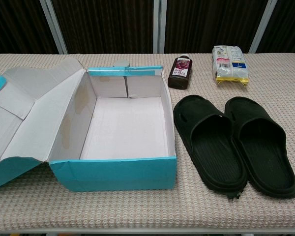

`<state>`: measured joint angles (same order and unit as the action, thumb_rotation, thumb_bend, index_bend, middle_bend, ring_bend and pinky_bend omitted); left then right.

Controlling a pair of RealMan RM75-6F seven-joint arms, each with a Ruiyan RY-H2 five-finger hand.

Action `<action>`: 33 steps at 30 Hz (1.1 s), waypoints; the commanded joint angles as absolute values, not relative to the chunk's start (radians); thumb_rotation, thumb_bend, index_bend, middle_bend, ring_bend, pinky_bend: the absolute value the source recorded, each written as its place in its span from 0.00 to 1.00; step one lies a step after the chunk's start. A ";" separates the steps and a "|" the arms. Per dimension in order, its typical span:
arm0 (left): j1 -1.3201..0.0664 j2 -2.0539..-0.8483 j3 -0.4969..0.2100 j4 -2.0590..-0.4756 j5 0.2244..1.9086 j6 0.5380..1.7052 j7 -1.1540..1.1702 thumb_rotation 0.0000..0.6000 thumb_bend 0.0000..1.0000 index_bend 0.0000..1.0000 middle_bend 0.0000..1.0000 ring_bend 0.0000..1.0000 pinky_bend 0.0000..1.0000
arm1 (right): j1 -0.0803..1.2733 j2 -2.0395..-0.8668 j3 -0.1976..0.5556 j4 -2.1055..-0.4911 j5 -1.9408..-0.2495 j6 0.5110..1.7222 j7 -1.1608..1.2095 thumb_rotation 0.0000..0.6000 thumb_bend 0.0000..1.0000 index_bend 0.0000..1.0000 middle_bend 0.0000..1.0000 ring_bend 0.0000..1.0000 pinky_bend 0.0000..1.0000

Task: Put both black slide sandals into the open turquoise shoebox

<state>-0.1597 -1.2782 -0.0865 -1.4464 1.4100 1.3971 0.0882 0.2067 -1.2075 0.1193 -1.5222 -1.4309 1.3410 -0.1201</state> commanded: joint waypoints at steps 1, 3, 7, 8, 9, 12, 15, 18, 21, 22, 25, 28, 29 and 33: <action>-0.164 -1.286 -0.082 -1.435 1.412 1.389 0.082 1.00 0.17 0.20 0.20 0.13 0.21 | 0.216 -1.208 0.119 -1.524 -1.429 1.329 -0.127 1.00 0.15 0.17 0.23 0.05 0.15; -0.165 -1.289 -0.080 -1.430 1.414 1.387 0.080 1.00 0.17 0.20 0.20 0.13 0.21 | 0.221 -1.208 0.120 -1.526 -1.427 1.322 -0.131 1.00 0.15 0.17 0.23 0.05 0.15; -0.161 -1.291 -0.076 -1.427 1.419 1.397 0.075 1.00 0.17 0.20 0.20 0.13 0.21 | 0.231 -1.208 0.116 -1.539 -1.427 1.306 -0.129 1.00 0.15 0.17 0.24 0.05 0.15; -0.159 -1.290 -0.076 -1.428 1.420 1.401 0.074 1.00 0.17 0.20 0.20 0.13 0.21 | 0.233 -1.207 0.114 -1.543 -1.427 1.302 -0.126 1.00 0.15 0.17 0.24 0.05 0.15; -0.158 -1.289 -0.076 -1.429 1.420 1.405 0.072 1.00 0.17 0.20 0.20 0.13 0.21 | 0.235 -1.205 0.112 -1.548 -1.427 1.297 -0.121 1.00 0.15 0.17 0.24 0.05 0.15; -0.155 -1.284 -0.078 -1.433 1.422 1.413 0.068 1.00 0.17 0.20 0.20 0.13 0.21 | 0.245 -1.195 0.115 -1.569 -1.421 1.279 -0.100 1.00 0.15 0.17 0.25 0.06 0.16; -0.157 -1.278 -0.078 -1.440 1.423 1.412 0.070 1.00 0.17 0.20 0.20 0.13 0.21 | 0.261 -1.188 0.121 -1.587 -1.419 1.260 -0.097 1.00 0.15 0.17 0.26 0.07 0.18; -0.162 -1.271 -0.078 -1.455 1.425 1.405 0.078 1.00 0.17 0.20 0.20 0.13 0.21 | 0.287 -1.183 0.129 -1.605 -1.413 1.229 -0.106 1.00 0.15 0.17 0.28 0.09 0.21; -0.166 -1.268 -0.076 -1.460 1.423 1.396 0.085 1.00 0.17 0.20 0.20 0.13 0.21 | 0.326 -1.180 0.143 -1.622 -1.384 1.167 -0.107 1.00 0.15 0.17 0.30 0.12 0.24; -0.167 -1.267 -0.075 -1.461 1.421 1.392 0.083 1.00 0.17 0.20 0.20 0.13 0.21 | 0.345 -1.179 0.150 -1.630 -1.369 1.135 -0.108 1.00 0.15 0.17 0.31 0.12 0.24; -0.165 -1.274 -0.077 -1.449 1.419 1.398 0.071 1.00 0.17 0.20 0.20 0.13 0.21 | 0.402 -1.175 0.168 -1.651 -1.333 1.048 -0.111 1.00 0.15 0.17 0.31 0.12 0.24; -0.157 -1.282 -0.073 -1.440 1.417 1.403 0.054 1.00 0.17 0.20 0.20 0.13 0.21 | 0.465 -1.180 0.193 -1.660 -1.276 0.961 -0.132 1.00 0.15 0.17 0.31 0.12 0.24; -0.155 -1.280 -0.070 -1.439 1.418 1.404 0.050 1.00 0.17 0.20 0.20 0.13 0.21 | 0.484 -1.185 0.199 -1.658 -1.256 0.938 -0.147 1.00 0.15 0.17 0.31 0.12 0.23; -0.146 -1.270 -0.066 -1.433 1.419 1.410 0.030 1.00 0.17 0.20 0.20 0.13 0.21 | 0.563 -1.214 0.216 -1.646 -1.165 0.852 -0.229 1.00 0.15 0.17 0.30 0.12 0.17</action>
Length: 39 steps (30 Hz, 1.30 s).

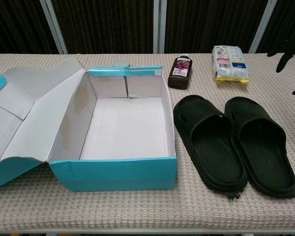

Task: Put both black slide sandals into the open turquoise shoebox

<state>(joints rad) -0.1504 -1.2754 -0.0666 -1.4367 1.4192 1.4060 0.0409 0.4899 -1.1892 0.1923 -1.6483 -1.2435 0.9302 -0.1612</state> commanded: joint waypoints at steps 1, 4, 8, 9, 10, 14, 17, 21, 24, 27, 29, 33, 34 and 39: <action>-0.143 -1.267 -0.067 -1.432 1.417 1.411 0.019 1.00 0.17 0.20 0.20 0.13 0.21 | 0.586 -1.222 0.219 -1.646 -1.136 0.825 -0.244 1.00 0.15 0.17 0.30 0.12 0.16; -0.139 -1.259 -0.067 -1.431 1.412 1.410 -0.006 1.00 0.17 0.20 0.20 0.13 0.21 | 0.643 -1.234 0.223 -1.638 -1.074 0.746 -0.256 1.00 0.12 0.17 0.27 0.09 0.07; -0.136 -1.252 -0.063 -1.427 1.412 1.405 -0.025 1.00 0.17 0.20 0.20 0.13 0.21 | 0.713 -1.244 0.221 -1.625 -0.997 0.658 -0.266 1.00 0.07 0.12 0.23 0.03 0.00; -0.135 -1.251 -0.063 -1.426 1.410 1.403 -0.027 1.00 0.17 0.20 0.20 0.13 0.21 | 0.728 -1.248 0.218 -1.621 -0.985 0.645 -0.271 1.00 0.07 0.11 0.22 0.02 0.00; -0.134 -1.250 -0.063 -1.427 1.406 1.400 -0.033 1.00 0.17 0.20 0.20 0.13 0.21 | 0.749 -1.254 0.215 -1.614 -0.966 0.627 -0.277 1.00 0.06 0.10 0.21 0.01 0.00; -0.133 -1.246 -0.062 -1.431 1.404 1.390 -0.059 1.00 0.17 0.20 0.20 0.13 0.21 | 0.816 -1.273 0.211 -1.592 -0.885 0.571 -0.275 1.00 0.05 0.03 0.17 0.00 0.00; -0.133 -1.245 -0.060 -1.428 1.404 1.386 -0.065 1.00 0.17 0.20 0.20 0.13 0.21 | 0.862 -1.287 0.198 -1.572 -0.840 0.546 -0.281 1.00 0.05 0.02 0.17 0.00 0.00; -0.136 -1.243 -0.050 -1.426 1.409 1.368 -0.069 1.00 0.17 0.20 0.20 0.13 0.21 | 0.913 -1.306 0.173 -1.546 -0.782 0.525 -0.287 1.00 0.05 0.02 0.18 0.00 0.00; -0.140 -1.241 -0.050 -1.426 1.405 1.356 -0.076 1.00 0.17 0.20 0.20 0.13 0.21 | 0.945 -1.318 0.155 -1.535 -0.739 0.511 -0.280 1.00 0.05 0.01 0.18 0.00 0.00; -0.143 -1.235 -0.045 -1.430 1.406 1.343 -0.081 1.00 0.17 0.20 0.20 0.13 0.21 | 0.969 -1.321 0.143 -1.539 -0.709 0.505 -0.267 1.00 0.04 0.01 0.18 0.00 0.00; -0.146 -1.229 -0.042 -1.436 1.408 1.332 -0.089 1.00 0.17 0.20 0.20 0.13 0.21 | 0.983 -1.314 0.136 -1.551 -0.697 0.506 -0.261 1.00 0.04 0.01 0.18 0.00 0.00; -0.151 -1.219 -0.040 -1.444 1.411 1.321 -0.103 1.00 0.17 0.20 0.20 0.13 0.21 | 1.007 -1.300 0.123 -1.578 -0.674 0.534 -0.260 1.00 0.03 0.01 0.18 0.00 0.00; -0.151 -1.219 -0.040 -1.445 1.411 1.320 -0.106 1.00 0.17 0.20 0.20 0.13 0.21 | 1.014 -1.298 0.117 -1.585 -0.666 0.544 -0.263 1.00 0.03 0.01 0.18 0.00 0.00; -0.151 -1.217 -0.038 -1.447 1.413 1.319 -0.115 1.00 0.17 0.20 0.20 0.13 0.21 | 1.042 -1.293 0.095 -1.612 -0.637 0.573 -0.276 1.00 0.03 0.01 0.18 0.00 0.00</action>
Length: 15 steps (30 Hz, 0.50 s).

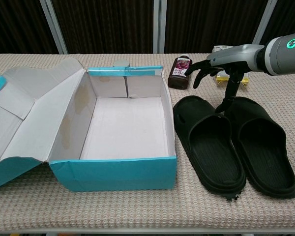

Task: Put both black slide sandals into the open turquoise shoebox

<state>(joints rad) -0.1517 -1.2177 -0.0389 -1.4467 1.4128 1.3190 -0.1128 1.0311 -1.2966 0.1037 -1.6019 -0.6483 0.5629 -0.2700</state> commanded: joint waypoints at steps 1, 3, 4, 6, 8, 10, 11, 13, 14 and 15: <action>-0.151 -1.217 -0.038 -1.447 1.412 1.319 -0.118 1.00 0.17 0.20 0.20 0.13 0.21 | 1.048 -1.293 0.090 -1.617 -0.630 0.579 -0.277 1.00 0.03 0.01 0.18 0.00 0.00; -0.151 -1.216 -0.039 -1.448 1.411 1.317 -0.122 1.00 0.17 0.20 0.20 0.13 0.21 | 1.054 -1.294 0.082 -1.625 -0.620 0.586 -0.278 1.00 0.03 0.01 0.18 0.00 0.00; -0.151 -1.214 -0.039 -1.449 1.410 1.315 -0.126 1.00 0.17 0.20 0.20 0.13 0.21 | 1.059 -1.293 0.075 -1.630 -0.612 0.584 -0.278 1.00 0.03 0.01 0.18 0.00 0.00; -0.152 -1.212 -0.038 -1.452 1.409 1.313 -0.131 1.00 0.17 0.20 0.20 0.13 0.21 | 1.067 -1.289 0.068 -1.638 -0.602 0.580 -0.275 1.00 0.03 0.00 0.18 0.00 0.00; -0.151 -1.209 -0.037 -1.455 1.409 1.311 -0.137 1.00 0.17 0.20 0.20 0.13 0.21 | 1.074 -1.284 0.063 -1.648 -0.594 0.575 -0.269 1.00 0.02 0.00 0.18 0.00 0.00; -0.152 -1.208 -0.037 -1.456 1.408 1.309 -0.142 1.00 0.17 0.20 0.20 0.13 0.21 | 1.081 -1.279 0.058 -1.655 -0.589 0.573 -0.264 1.00 0.01 0.00 0.18 0.00 0.00; -0.152 -1.207 -0.037 -1.456 1.407 1.307 -0.144 1.00 0.17 0.20 0.20 0.13 0.21 | 1.084 -1.280 0.053 -1.654 -0.587 0.574 -0.265 1.00 0.01 0.00 0.18 0.00 0.00; -0.153 -1.207 -0.036 -1.455 1.406 1.302 -0.146 1.00 0.17 0.20 0.20 0.13 0.21 | 1.095 -1.286 0.039 -1.646 -0.578 0.578 -0.273 1.00 0.00 0.00 0.18 0.00 0.00; -0.153 -1.207 -0.035 -1.455 1.406 1.300 -0.147 1.00 0.17 0.20 0.20 0.13 0.21 | 1.100 -1.290 0.033 -1.641 -0.570 0.578 -0.276 1.00 0.00 0.00 0.18 0.00 0.00; -0.153 -1.206 -0.034 -1.455 1.406 1.299 -0.148 1.00 0.17 0.20 0.20 0.13 0.21 | 1.106 -1.295 0.028 -1.637 -0.562 0.577 -0.277 1.00 0.00 0.00 0.18 0.00 0.00</action>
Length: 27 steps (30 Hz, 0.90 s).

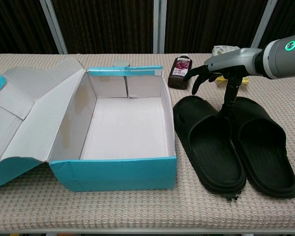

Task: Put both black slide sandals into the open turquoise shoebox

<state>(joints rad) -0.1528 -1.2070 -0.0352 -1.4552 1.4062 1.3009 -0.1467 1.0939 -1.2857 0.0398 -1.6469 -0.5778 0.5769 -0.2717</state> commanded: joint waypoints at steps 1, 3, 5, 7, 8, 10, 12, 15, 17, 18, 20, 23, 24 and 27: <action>-0.153 -1.206 -0.033 -1.455 1.406 1.298 -0.149 1.00 0.17 0.20 0.20 0.13 0.21 | 1.113 -1.300 0.022 -1.630 -0.551 0.573 -0.277 1.00 0.00 0.00 0.17 0.00 0.00; -0.152 -1.206 -0.033 -1.454 1.404 1.298 -0.151 1.00 0.17 0.20 0.20 0.13 0.21 | 1.123 -1.309 0.013 -1.619 -0.535 0.570 -0.278 1.00 0.00 0.00 0.17 0.00 0.00; -0.153 -1.205 -0.035 -1.454 1.401 1.296 -0.156 1.00 0.17 0.21 0.20 0.13 0.21 | 1.137 -1.317 0.000 -1.606 -0.515 0.564 -0.282 1.00 0.00 0.00 0.16 0.00 0.00; -0.153 -1.203 -0.035 -1.454 1.399 1.293 -0.160 1.00 0.17 0.21 0.20 0.13 0.22 | 1.151 -1.323 -0.009 -1.596 -0.494 0.556 -0.282 1.00 0.00 0.00 0.16 0.00 0.00; -0.153 -1.203 -0.035 -1.454 1.399 1.292 -0.162 1.00 0.17 0.21 0.20 0.13 0.22 | 1.156 -1.326 -0.011 -1.592 -0.486 0.553 -0.281 1.00 0.00 0.00 0.16 0.00 0.00; -0.154 -1.203 -0.036 -1.452 1.396 1.288 -0.168 1.00 0.17 0.21 0.20 0.13 0.22 | 1.168 -1.331 -0.017 -1.584 -0.471 0.547 -0.277 1.00 0.00 0.00 0.16 0.00 0.00; -0.155 -1.203 -0.036 -1.450 1.395 1.285 -0.171 1.00 0.17 0.21 0.20 0.13 0.22 | 1.175 -1.336 -0.021 -1.577 -0.462 0.546 -0.274 1.00 0.00 0.00 0.16 0.00 0.00; -0.155 -1.202 -0.036 -1.448 1.394 1.282 -0.176 1.00 0.17 0.21 0.20 0.13 0.22 | 1.187 -1.346 -0.029 -1.566 -0.450 0.544 -0.271 1.00 0.00 0.00 0.16 0.00 0.00; -0.154 -1.206 -0.037 -1.443 1.394 1.288 -0.181 1.00 0.17 0.21 0.20 0.13 0.22 | 1.194 -1.352 -0.035 -1.558 -0.445 0.539 -0.269 1.00 0.00 0.00 0.16 0.00 0.00; -0.153 -1.207 -0.038 -1.440 1.395 1.290 -0.183 1.00 0.17 0.21 0.20 0.13 0.22 | 1.197 -1.356 -0.037 -1.554 -0.445 0.537 -0.268 1.00 0.00 0.00 0.16 0.00 0.00; -0.151 -1.209 -0.040 -1.436 1.394 1.294 -0.187 1.00 0.17 0.21 0.20 0.13 0.22 | 1.201 -1.364 -0.042 -1.545 -0.447 0.538 -0.267 1.00 0.00 0.00 0.18 0.00 0.00; -0.150 -1.208 -0.040 -1.434 1.392 1.294 -0.193 1.00 0.17 0.22 0.20 0.13 0.22 | 1.201 -1.377 -0.044 -1.536 -0.457 0.556 -0.265 1.00 0.00 0.00 0.24 0.00 0.00; -0.149 -1.208 -0.039 -1.434 1.392 1.293 -0.194 1.00 0.17 0.21 0.20 0.13 0.22 | 1.200 -1.381 -0.044 -1.534 -0.461 0.565 -0.265 1.00 0.00 0.00 0.28 0.00 0.00; -0.148 -1.208 -0.036 -1.432 1.390 1.286 -0.199 1.00 0.17 0.22 0.20 0.13 0.22 | 1.191 -1.396 -0.041 -1.531 -0.471 0.611 -0.267 1.00 0.01 0.00 0.38 0.01 0.00</action>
